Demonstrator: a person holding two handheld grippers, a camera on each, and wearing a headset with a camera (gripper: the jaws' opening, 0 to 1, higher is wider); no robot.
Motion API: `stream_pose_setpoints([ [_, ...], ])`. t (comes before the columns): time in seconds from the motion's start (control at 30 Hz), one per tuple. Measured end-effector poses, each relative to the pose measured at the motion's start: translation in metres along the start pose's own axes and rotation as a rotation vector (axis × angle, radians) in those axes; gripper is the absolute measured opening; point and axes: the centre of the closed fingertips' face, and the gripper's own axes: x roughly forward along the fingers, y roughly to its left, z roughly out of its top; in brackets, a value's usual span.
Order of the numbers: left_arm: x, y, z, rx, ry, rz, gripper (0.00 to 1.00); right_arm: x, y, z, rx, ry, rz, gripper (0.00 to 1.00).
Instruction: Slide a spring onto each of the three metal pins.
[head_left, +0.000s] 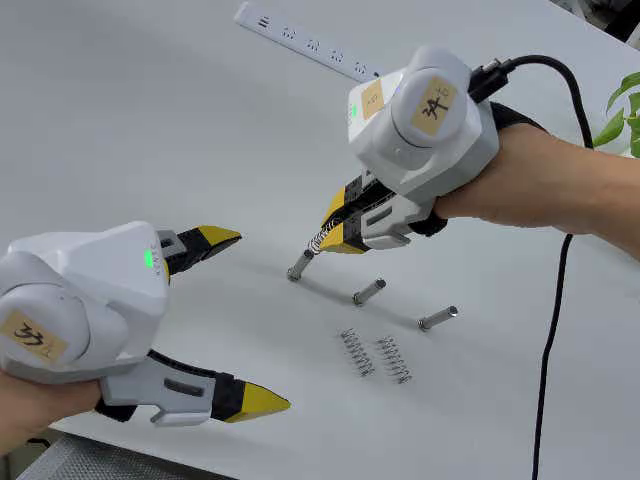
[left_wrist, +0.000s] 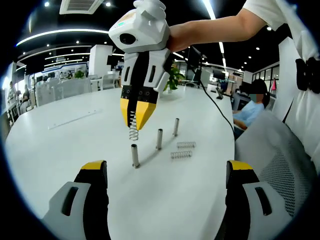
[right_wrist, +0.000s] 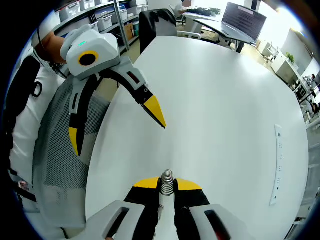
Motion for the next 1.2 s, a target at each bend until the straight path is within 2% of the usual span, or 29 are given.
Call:
stream_pose_setpoints([
  [0.43, 0.002, -0.003, 0.002, -0.014, -0.024, -0.022, 0.99, 0.005, -0.001, -0.002, -0.003, 0.02, 0.011, 0.07],
  [1.2, 0.003, -0.005, 0.0, -0.029, -0.035, -0.038, 0.99, 0.012, -0.001, -0.005, -0.01, 0.04, 0.028, 0.07],
])
